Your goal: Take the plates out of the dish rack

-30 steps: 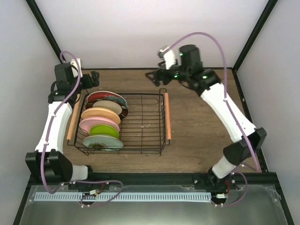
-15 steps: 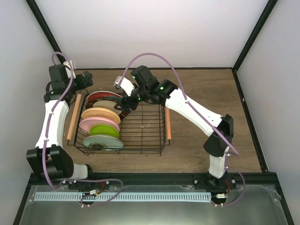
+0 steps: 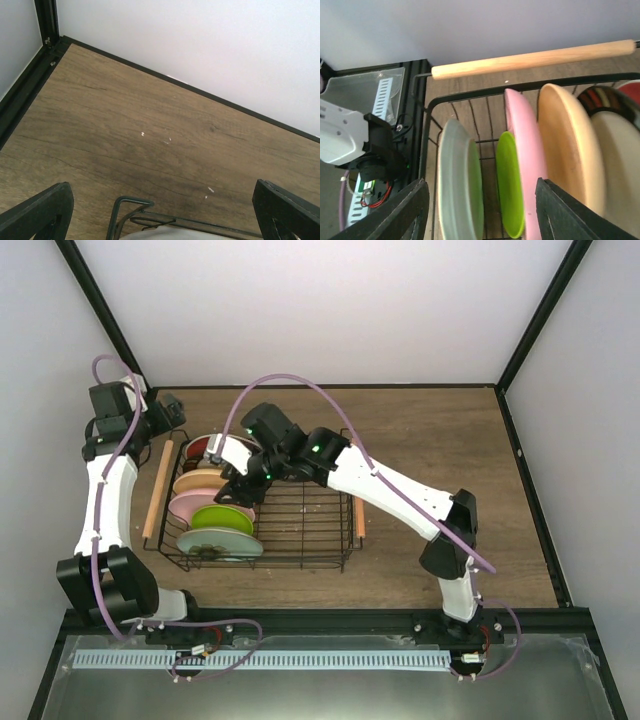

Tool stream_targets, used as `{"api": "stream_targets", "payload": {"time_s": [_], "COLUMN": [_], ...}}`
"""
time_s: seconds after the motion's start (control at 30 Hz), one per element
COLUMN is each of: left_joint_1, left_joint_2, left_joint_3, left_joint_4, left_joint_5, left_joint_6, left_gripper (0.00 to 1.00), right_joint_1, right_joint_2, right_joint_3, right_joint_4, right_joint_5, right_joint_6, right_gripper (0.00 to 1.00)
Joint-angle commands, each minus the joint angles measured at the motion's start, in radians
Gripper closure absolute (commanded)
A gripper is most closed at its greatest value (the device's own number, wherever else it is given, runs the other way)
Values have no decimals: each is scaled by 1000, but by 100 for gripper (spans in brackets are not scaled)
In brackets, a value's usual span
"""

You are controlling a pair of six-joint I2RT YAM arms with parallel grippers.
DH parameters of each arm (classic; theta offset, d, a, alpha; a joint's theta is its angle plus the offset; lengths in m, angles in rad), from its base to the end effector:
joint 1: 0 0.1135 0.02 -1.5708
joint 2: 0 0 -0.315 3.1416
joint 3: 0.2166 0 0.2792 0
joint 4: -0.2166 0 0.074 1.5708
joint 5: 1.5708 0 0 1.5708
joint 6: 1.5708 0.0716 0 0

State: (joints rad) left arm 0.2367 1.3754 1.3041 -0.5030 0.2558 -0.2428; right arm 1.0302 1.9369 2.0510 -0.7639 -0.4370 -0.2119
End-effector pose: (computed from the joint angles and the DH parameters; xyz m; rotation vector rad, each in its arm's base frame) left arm 0.3497 0.0657 0.3851 -0.3613 2.1060 -0.2777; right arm 0.2352 0.4506 0.4143 -1.5428 1.7214 0.9215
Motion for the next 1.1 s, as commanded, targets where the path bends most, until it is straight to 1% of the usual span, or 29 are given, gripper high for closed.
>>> {"api": "stream_targets", "payload": {"time_s": [0.0, 0.07, 0.23, 0.4, 0.57, 0.73, 1.07], "left_joint_1": [4, 4, 3, 3, 4, 4, 4], "left_joint_2": [1, -3, -9, -13, -19, -35, -62], "left_joint_3": [-23, -29, -52, -58, -64, -82, -109], "left_joint_4": [6, 8, 18, 18, 12, 8, 3], "left_joint_5": [31, 39, 65, 91, 98, 107, 115], "left_joint_6": [13, 23, 23, 17, 29, 32, 45], "left_gripper": [0, 0, 0, 0, 0, 0, 0], "right_joint_1": [37, 50, 80, 100, 130, 154, 186], "right_joint_2": [13, 18, 25, 47, 64, 57, 47], "right_joint_3": [35, 30, 3, -7, -29, -84, -170], "right_joint_4": [-26, -22, -3, -6, 10, 62, 125], "right_joint_5": [-28, -30, -26, -14, 57, 129, 234], "right_joint_6": [-23, -19, -3, -3, -2, 22, 28], "right_gripper": [43, 48, 50, 59, 64, 66, 66]}}
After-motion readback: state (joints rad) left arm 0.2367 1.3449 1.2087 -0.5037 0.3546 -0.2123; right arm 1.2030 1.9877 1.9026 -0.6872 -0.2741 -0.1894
